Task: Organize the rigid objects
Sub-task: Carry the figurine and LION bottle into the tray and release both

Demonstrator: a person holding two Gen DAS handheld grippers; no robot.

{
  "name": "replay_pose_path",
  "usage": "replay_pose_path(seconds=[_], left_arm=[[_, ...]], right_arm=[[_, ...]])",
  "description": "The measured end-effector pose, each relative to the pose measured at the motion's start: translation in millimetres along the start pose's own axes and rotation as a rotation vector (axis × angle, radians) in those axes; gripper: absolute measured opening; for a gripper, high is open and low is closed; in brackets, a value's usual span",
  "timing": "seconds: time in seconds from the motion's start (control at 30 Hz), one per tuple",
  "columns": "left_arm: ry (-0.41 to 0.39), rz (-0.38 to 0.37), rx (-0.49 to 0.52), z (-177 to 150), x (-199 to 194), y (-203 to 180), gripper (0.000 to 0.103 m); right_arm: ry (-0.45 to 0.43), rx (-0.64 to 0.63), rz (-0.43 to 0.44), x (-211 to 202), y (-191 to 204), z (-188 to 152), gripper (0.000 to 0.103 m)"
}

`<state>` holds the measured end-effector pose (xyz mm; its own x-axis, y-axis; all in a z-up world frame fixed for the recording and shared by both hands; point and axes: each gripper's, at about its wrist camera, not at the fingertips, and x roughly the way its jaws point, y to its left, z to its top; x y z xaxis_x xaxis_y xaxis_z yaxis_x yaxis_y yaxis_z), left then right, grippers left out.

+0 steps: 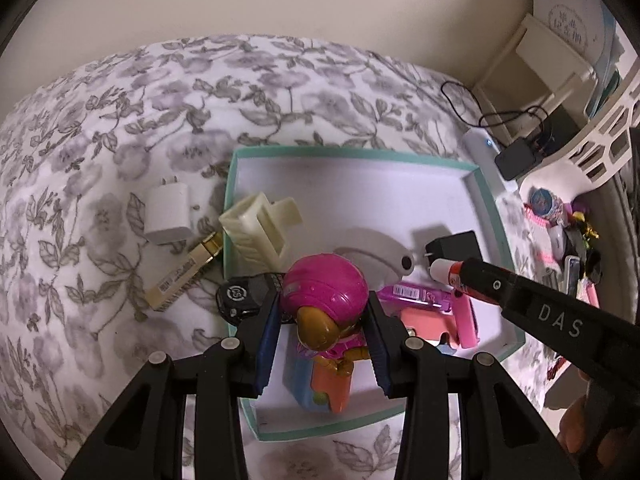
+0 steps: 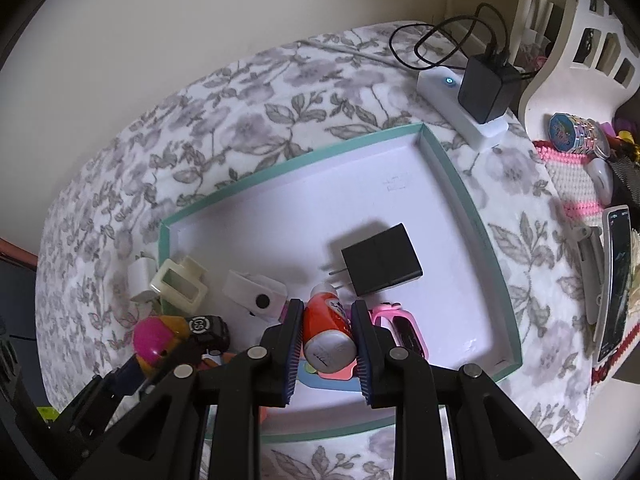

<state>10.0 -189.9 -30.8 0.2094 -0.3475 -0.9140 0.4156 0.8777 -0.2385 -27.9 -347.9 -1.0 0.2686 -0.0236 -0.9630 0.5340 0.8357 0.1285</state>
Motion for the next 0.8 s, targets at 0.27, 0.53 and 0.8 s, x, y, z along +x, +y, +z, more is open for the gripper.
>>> replay_pose_path(seconds=[0.27, 0.53, 0.8], left_arm=[[0.01, 0.006, 0.001, 0.7, 3.1, 1.0, 0.042], [-0.002, 0.0, -0.019, 4.2, -1.9, 6.3, 0.043], [-0.044, 0.024, -0.056, 10.2, -13.2, 18.2, 0.054]], right_arm=[[0.028, -0.005, -0.019, 8.9, -0.4, 0.7, 0.026], [0.043, -0.002, -0.035, 12.9, -1.2, 1.3, 0.026], [0.025, 0.014, -0.048, 7.1, -3.3, 3.0, 0.027]])
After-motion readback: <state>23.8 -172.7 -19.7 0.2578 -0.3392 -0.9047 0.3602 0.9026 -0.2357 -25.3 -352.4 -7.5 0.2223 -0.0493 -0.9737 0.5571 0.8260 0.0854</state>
